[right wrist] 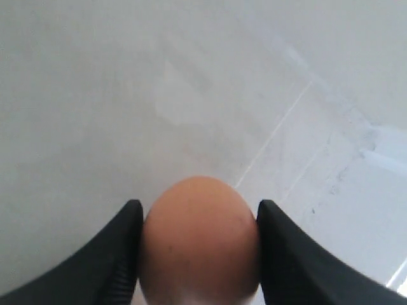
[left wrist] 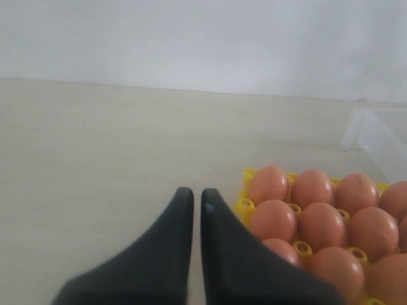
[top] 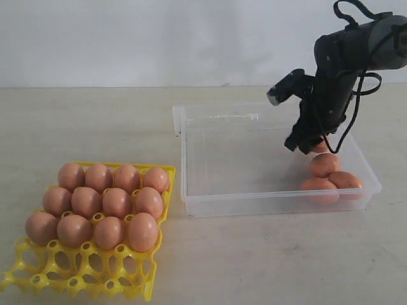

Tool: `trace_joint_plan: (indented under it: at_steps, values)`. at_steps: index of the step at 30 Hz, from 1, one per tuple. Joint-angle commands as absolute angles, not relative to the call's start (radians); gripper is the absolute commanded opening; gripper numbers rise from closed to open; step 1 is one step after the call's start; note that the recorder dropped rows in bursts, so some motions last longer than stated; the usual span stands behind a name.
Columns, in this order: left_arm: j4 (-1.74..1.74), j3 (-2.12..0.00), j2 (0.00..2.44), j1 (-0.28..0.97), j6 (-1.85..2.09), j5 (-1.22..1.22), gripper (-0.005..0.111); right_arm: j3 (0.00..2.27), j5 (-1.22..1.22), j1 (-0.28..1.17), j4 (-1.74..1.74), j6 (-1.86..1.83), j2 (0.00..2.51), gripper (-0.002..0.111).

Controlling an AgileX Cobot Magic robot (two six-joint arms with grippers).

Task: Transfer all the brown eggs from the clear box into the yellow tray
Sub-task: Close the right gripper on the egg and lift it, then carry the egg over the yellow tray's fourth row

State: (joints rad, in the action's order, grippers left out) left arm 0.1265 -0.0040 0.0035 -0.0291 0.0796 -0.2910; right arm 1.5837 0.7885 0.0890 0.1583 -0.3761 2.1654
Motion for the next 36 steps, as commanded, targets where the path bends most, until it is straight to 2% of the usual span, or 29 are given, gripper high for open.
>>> trace_joint_plan:
  at_steps: [1,4,9,13,15,18,22,26,36]
  values:
    - [0.121,0.0,0.0,-0.024,0.079,-0.285,0.004,1.542,0.563,0.107,-0.147,-0.308,2.023,0.0]
    - [0.121,0.0,0.0,-0.024,0.079,-0.285,0.004,1.409,0.278,0.167,-0.209,-0.289,1.897,0.0]
    - [0.121,0.0,0.0,-0.024,0.079,-0.285,0.004,1.046,-0.191,0.329,-0.227,-0.271,1.663,0.0]
    - [0.121,0.0,0.0,-0.024,0.079,-0.285,0.004,0.746,-0.634,0.561,-0.224,-0.145,1.539,0.0]
    - [0.121,0.0,0.0,-0.024,0.079,-0.285,0.004,0.677,-0.735,0.666,-0.209,-0.124,1.538,0.0]
    - [0.121,0.0,0.0,-0.024,0.079,-0.285,0.004,0.663,-0.701,0.8,-0.208,-0.099,1.61,0.0]
    - [0.121,0.0,0.0,-0.024,0.079,-0.285,0.004,0.682,-0.727,0.903,-0.06,0.0,1.771,0.0]
    - [0.121,0.0,0.0,-0.024,0.079,-0.285,0.004,0.756,-0.762,0.953,0.19,0.081,1.895,0.0]
    - [0.121,0.0,0.0,-0.024,0.079,-0.285,0.004,0.962,-0.83,0.98,0.232,0.107,2.063,0.0]
